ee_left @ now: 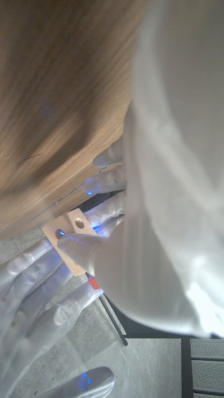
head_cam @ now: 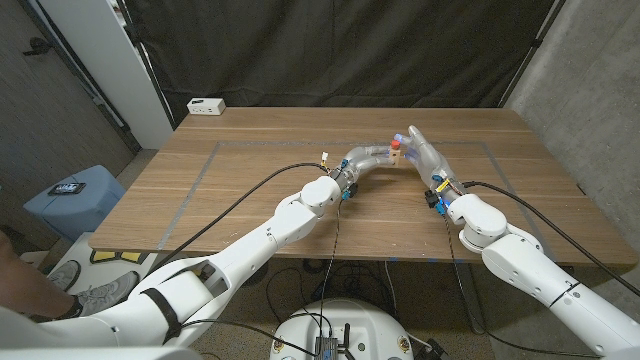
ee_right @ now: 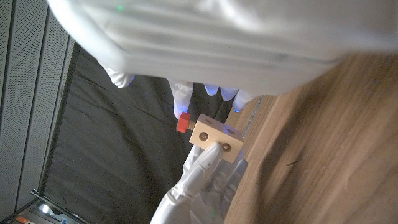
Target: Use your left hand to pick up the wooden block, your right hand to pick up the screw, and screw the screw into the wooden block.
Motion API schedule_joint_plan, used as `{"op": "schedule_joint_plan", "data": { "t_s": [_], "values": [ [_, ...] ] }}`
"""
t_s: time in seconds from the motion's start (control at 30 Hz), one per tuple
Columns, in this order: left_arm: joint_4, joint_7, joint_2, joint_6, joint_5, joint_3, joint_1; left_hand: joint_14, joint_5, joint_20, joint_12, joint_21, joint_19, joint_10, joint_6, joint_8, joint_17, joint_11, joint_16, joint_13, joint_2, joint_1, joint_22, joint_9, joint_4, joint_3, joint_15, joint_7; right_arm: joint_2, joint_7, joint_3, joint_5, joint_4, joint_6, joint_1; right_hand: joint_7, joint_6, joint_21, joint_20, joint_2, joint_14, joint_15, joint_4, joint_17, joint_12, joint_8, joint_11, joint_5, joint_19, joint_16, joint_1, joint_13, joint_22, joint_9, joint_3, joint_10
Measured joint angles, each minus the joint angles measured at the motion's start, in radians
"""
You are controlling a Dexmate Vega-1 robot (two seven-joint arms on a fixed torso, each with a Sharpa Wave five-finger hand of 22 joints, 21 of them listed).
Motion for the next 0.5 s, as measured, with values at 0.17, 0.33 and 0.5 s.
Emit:
{"op": "schedule_joint_plan", "data": {
  "t_s": [0.17, 0.33, 0.5],
  "values": [
    [0.0, 0.0, 0.0, -0.001, 0.0, 0.0, 0.0, 0.0, 0.0, 0.0, 0.0, 0.0, 0.0, 0.0, -0.002, 0.001, 0.0, 0.0, 0.0, 0.0, -0.003, -0.005, 0.0, 0.0, 0.0, 0.0, 0.0, 0.001, -0.001, -0.001, 0.0, 0.001, -0.004, 0.0, -0.004, 0.0, 0.0, 0.0, 0.0, 0.0, 0.002, -0.009, 0.0, -0.003, 0.004, 0.0, -0.009, 0.008, 0.0, 0.0, 0.0, 0.0, 0.0, 0.0, 0.0, 0.002],
    [0.0, 0.0, 0.0, -0.002, 0.0, 0.0, 0.001, 0.0, 0.0, 0.0, 0.0, 0.0, 0.0, 0.0, -0.002, 0.002, 0.0, 0.0, 0.0, 0.0, -0.003, -0.005, 0.0, 0.0, 0.0, 0.0, 0.0, 0.001, -0.001, -0.002, 0.0, 0.002, -0.005, 0.0, -0.007, 0.006, 0.005, 0.0, 0.0, 0.004, 0.002, -0.009, 0.0, -0.003, 0.004, 0.0, -0.012, 0.008, 0.0, 0.0, 0.004, 0.0, 0.0, 0.0, 0.0, -0.001],
    [0.0, -0.001, 0.0, -0.003, 0.0, 0.0, 0.001, 0.0, 0.0, 0.0, 0.0, 0.0, 0.0, 0.0, -0.002, 0.002, 0.0, 0.0, 0.0, -0.001, -0.003, -0.005, 0.0, 0.0, 0.0, 0.0, 0.0, 0.001, -0.001, -0.003, 0.0, 0.002, -0.006, 0.0, -0.009, 0.005, 0.005, 0.0, 0.0, 0.008, 0.002, -0.009, -0.002, -0.002, 0.004, 0.0, -0.016, 0.008, 0.0, 0.0, 0.0, 0.0, 0.0, 0.0, 0.002, 0.002]
  ]
}}
